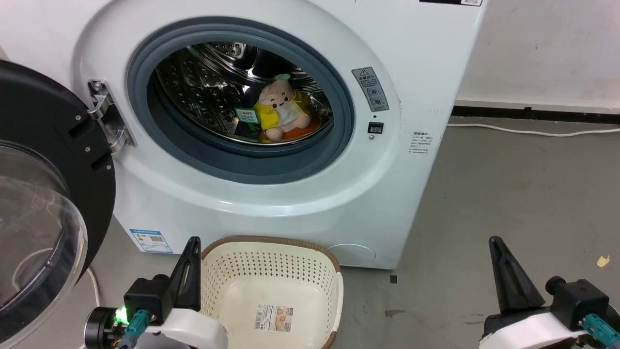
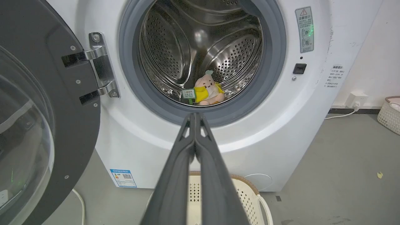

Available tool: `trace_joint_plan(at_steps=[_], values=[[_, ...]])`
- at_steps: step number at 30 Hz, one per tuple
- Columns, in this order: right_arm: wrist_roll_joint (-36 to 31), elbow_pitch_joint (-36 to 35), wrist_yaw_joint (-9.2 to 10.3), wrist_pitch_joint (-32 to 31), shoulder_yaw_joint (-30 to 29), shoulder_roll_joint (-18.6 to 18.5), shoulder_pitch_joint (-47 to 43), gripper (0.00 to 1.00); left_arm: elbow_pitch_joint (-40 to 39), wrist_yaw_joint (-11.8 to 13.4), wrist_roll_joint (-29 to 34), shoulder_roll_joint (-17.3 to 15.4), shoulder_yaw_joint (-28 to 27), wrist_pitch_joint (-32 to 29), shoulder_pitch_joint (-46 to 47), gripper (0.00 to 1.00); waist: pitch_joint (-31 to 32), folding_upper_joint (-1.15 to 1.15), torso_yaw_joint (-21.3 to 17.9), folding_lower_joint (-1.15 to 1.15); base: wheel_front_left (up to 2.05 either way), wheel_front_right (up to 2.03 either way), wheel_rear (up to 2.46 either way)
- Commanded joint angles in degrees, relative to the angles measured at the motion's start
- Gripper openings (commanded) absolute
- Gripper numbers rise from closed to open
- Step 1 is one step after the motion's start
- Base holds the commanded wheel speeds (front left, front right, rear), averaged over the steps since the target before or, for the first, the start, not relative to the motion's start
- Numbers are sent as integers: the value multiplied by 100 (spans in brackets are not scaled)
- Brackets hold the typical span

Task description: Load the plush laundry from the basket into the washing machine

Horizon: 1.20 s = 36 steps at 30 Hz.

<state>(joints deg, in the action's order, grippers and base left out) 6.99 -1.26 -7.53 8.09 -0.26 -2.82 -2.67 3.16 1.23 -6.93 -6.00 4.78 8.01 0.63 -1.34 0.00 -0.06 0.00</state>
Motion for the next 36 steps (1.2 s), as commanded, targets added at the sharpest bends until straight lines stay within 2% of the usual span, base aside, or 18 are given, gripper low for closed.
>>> trace_joint_plan(at_steps=[1,36], values=[[-58,22,2,-33,4,-3,108,0,-45,-25,50,38,-27,-29,-29,0,2,0,0,0,0,0,0],[-408,79,3,-457,16,-4,195,0,-193,-78,401,188,-273,-451,-48,0,74,0,4,0,0,0,0]])
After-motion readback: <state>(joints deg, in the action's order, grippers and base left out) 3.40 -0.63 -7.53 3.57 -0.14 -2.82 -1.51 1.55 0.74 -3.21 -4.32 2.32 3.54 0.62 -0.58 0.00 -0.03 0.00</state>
